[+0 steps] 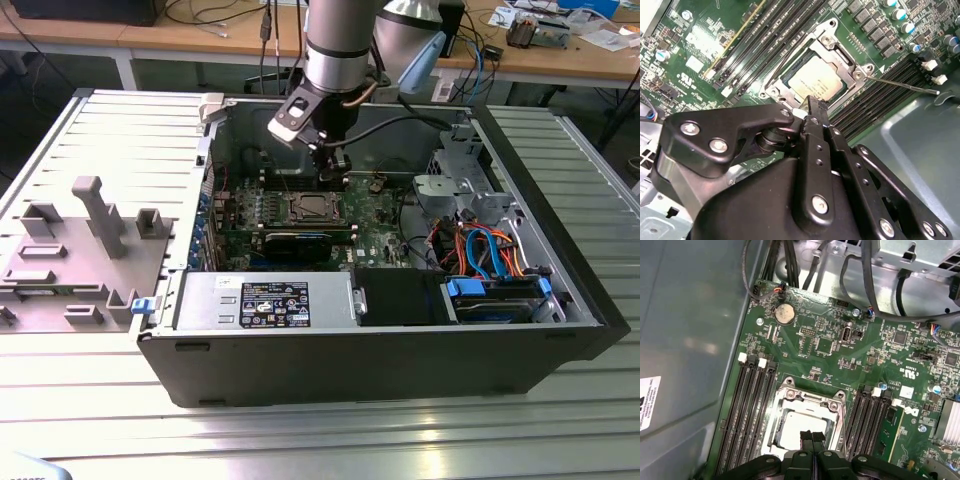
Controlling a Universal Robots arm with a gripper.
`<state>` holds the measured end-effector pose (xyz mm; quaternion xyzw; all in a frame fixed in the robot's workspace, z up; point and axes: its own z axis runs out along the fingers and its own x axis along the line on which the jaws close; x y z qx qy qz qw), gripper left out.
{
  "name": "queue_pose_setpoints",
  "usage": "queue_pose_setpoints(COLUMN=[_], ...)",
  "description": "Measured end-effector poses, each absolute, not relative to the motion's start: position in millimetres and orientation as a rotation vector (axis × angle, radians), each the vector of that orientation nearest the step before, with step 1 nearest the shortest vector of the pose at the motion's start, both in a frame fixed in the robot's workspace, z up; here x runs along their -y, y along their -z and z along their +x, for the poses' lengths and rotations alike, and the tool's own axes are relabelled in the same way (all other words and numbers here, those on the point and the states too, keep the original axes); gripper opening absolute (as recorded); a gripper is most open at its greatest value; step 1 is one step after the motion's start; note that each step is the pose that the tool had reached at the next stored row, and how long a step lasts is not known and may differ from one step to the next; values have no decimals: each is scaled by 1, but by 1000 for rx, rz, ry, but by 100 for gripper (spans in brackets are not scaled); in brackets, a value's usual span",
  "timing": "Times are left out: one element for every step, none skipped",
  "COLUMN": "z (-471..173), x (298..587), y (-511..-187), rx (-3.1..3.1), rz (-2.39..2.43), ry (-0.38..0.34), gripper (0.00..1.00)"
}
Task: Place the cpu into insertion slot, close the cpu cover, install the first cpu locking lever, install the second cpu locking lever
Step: 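Install the first cpu locking lever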
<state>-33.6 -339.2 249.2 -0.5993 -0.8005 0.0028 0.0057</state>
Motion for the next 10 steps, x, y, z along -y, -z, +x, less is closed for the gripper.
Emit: queue_pose_setpoints(z=[-34,-34,-34,-34,-34,-34,-34,-34,-34,-34], x=[339,339,339,339,339,339,339,339,339,339], y=[-249,-249,-249,-249,-249,-249,-249,-249,-249,-249], rx=[2511,2517,2523,2533,2541,2547,2555,2562,2567,2577], rz=[-1868,-1860,-1853,-1839,-1828,-1820,-1809,-1799,-1792,-1777], ry=[-9,-9,-9,-9,-9,-9,-9,-9,-9,-10], gripper=[11,11,11,11,11,11,11,11,11,11])
